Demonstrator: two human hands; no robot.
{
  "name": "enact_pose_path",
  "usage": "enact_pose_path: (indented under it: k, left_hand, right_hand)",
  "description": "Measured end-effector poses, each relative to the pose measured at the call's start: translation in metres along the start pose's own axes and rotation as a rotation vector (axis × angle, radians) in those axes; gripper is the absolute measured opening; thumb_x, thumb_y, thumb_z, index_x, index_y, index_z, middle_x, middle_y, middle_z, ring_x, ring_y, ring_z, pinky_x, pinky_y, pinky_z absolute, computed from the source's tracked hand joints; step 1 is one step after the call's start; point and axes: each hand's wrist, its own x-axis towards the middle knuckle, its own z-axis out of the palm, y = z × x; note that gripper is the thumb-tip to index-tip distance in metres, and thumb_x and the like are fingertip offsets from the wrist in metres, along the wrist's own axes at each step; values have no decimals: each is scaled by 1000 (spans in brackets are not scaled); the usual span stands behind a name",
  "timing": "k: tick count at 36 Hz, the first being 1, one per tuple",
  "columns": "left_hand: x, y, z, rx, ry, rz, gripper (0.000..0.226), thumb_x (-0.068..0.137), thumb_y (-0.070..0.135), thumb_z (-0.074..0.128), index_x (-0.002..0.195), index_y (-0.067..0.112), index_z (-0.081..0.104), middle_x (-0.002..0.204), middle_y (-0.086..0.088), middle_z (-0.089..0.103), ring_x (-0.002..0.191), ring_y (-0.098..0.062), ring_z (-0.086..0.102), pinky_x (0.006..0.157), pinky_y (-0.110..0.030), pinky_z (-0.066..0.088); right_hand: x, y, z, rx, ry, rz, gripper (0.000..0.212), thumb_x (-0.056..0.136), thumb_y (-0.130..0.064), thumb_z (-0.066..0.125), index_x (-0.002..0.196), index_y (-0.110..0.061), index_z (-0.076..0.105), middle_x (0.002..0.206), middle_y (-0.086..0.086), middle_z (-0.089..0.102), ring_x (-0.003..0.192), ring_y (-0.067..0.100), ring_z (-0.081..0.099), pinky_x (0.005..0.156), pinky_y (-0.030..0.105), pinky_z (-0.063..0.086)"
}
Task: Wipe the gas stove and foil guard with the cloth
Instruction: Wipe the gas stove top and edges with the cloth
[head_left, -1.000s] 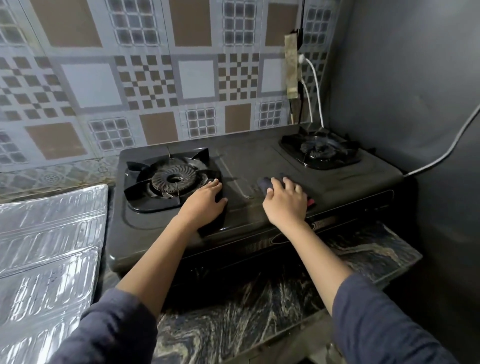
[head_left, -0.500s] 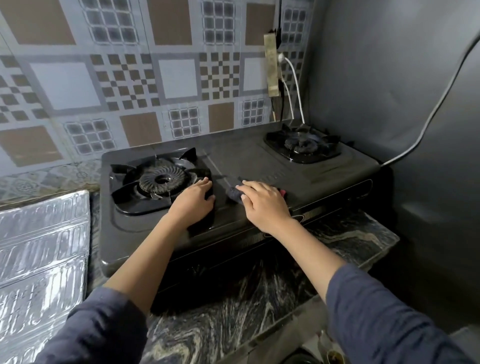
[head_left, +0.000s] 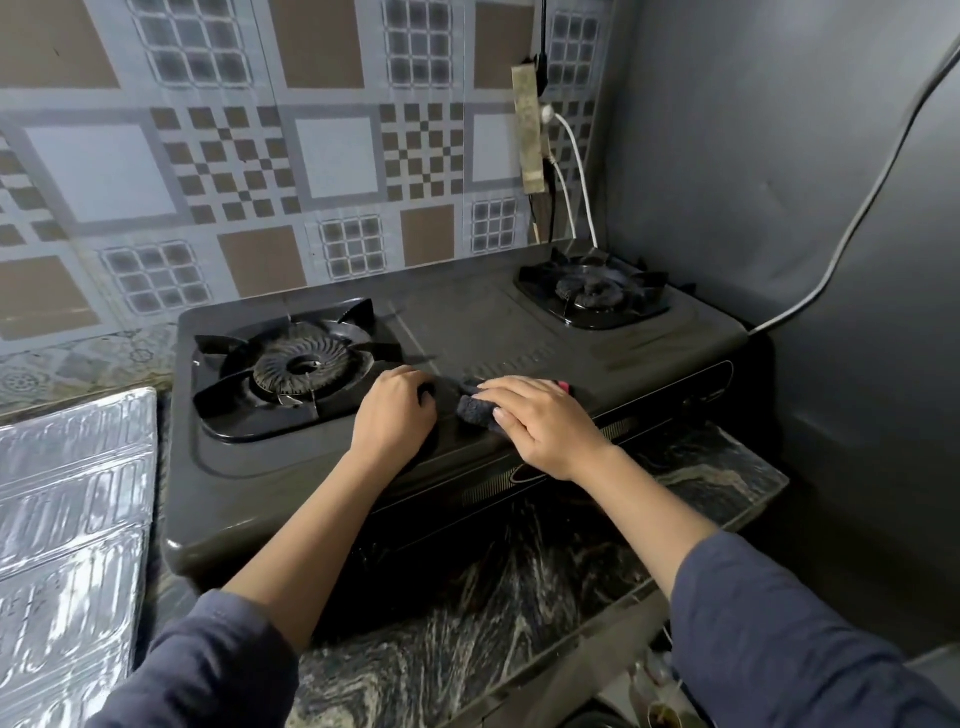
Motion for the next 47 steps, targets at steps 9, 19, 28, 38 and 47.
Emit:
enact_pose_path:
  k: [9, 19, 28, 38, 47]
  left_hand:
    - [16, 20, 12, -11, -31, -34, 33, 85, 7, 48, 112, 8, 66, 125, -6, 63, 118, -25, 54, 96, -31, 42]
    - [36, 40, 29, 0, -24, -91, 32, 87, 12, 48, 114, 7, 65, 131, -4, 59, 121, -26, 53, 97, -31, 42]
    - [51, 50, 37, 42, -97, -115, 30, 89, 13, 47, 113, 5, 63, 129, -9, 58, 119, -32, 52, 96, -37, 41]
    - [64, 62, 47, 55, -120, -157, 30, 90, 14, 49, 115, 3, 62, 132, -12, 56, 122, -32, 50, 97, -37, 40]
    - [77, 66, 58, 76, -131, -174, 35, 91, 17, 48, 124, 7, 58, 141, -9, 49, 130, -29, 44, 102, -37, 38]
  right_hand:
    - [-6, 56, -15, -48, 71, 9, 40, 92, -30, 32, 118, -19, 61, 122, -3, 63, 115, 16, 57, 94, 35, 46]
    - [0, 114, -36, -64, 28, 110, 52, 91, -39, 23, 125, -18, 58, 132, -2, 58, 125, 14, 50, 102, 34, 42]
    - [6, 150, -56, -37, -84, 159, 36, 99, -26, 36, 133, -27, 49, 142, -10, 47, 134, 8, 38, 104, 29, 35]
    - [-2, 191, -68, -5, 1, 159, 34, 97, -22, 41, 127, -26, 56, 136, -11, 53, 129, 7, 44, 99, 28, 41]
    - [-10, 226, -74, -17, 79, 199, 33, 95, -23, 44, 125, -25, 58, 132, -9, 57, 124, 9, 50, 95, 27, 43]
